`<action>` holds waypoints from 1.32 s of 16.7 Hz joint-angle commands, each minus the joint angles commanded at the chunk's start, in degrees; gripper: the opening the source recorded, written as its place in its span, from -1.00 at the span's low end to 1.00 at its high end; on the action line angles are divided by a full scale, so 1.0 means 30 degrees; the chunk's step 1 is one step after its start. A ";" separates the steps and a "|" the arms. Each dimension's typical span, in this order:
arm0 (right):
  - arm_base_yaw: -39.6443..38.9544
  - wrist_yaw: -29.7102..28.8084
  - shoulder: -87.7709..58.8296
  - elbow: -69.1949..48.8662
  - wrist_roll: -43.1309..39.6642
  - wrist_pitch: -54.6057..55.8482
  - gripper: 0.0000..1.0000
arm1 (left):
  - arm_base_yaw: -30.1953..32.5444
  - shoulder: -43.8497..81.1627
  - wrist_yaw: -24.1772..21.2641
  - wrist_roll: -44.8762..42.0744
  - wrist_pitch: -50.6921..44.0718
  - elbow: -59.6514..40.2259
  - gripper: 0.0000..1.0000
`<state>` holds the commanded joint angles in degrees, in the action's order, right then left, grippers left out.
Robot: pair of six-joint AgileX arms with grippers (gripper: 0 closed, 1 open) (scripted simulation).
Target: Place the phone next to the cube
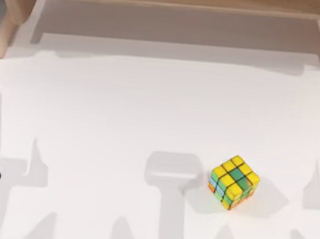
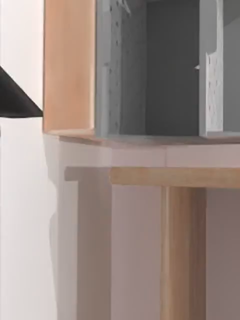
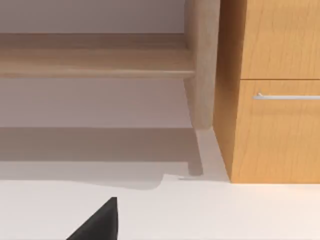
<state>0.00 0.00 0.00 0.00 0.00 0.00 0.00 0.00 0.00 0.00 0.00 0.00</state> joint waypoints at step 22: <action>0.0000 0.0000 0.0000 0.0000 0.0000 0.0000 1.00 | -0.2184 3.1416 -0.0023 0.1718 -1.4741 -2.2627 1.00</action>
<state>0.00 0.00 0.00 0.00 0.00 0.00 -6.55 94.25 -0.07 5.15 -44.22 -67.88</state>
